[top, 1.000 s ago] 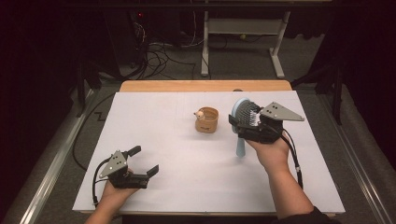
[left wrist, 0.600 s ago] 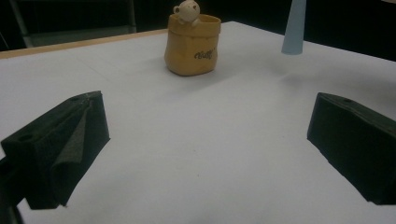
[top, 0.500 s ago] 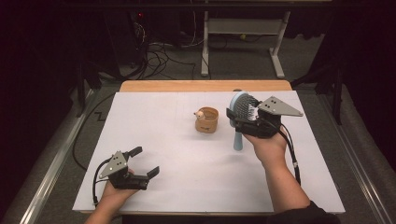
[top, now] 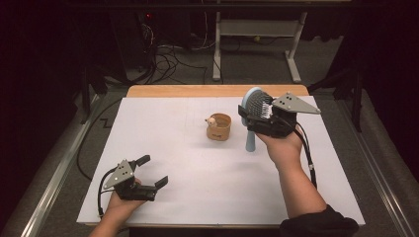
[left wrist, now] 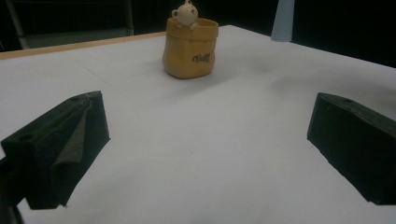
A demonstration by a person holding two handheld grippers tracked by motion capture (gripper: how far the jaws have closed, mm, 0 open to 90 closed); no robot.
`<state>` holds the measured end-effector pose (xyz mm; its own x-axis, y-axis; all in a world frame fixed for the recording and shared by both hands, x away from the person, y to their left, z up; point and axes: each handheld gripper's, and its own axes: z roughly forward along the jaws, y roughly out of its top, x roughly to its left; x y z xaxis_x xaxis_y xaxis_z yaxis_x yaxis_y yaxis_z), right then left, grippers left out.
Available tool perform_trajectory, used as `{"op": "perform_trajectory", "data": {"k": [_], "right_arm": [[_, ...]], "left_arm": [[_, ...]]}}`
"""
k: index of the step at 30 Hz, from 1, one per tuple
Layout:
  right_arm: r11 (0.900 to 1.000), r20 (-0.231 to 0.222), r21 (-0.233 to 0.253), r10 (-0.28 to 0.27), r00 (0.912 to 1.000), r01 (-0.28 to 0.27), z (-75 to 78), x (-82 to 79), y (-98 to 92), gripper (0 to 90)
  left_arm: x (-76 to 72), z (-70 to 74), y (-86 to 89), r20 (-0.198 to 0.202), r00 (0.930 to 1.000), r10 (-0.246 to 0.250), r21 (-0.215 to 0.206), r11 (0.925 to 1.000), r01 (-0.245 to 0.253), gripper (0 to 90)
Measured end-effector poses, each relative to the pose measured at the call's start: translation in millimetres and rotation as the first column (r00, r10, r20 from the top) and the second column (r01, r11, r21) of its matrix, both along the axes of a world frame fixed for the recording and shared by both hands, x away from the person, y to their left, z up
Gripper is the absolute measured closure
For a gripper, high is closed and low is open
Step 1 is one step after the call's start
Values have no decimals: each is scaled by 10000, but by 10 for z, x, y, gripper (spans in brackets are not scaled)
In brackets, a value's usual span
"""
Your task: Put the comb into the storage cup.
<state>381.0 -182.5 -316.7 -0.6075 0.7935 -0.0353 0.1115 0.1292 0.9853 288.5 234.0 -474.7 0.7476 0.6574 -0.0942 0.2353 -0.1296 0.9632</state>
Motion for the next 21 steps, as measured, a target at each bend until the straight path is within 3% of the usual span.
{"op": "perform_trajectory", "data": {"k": [21], "right_arm": [[9993, 443, 353, -101, 9990, 86, 218, 148, 116, 203]], "left_arm": [[3, 14, 21, 58, 10000, 1, -51, 10000, -1, 1]]}}
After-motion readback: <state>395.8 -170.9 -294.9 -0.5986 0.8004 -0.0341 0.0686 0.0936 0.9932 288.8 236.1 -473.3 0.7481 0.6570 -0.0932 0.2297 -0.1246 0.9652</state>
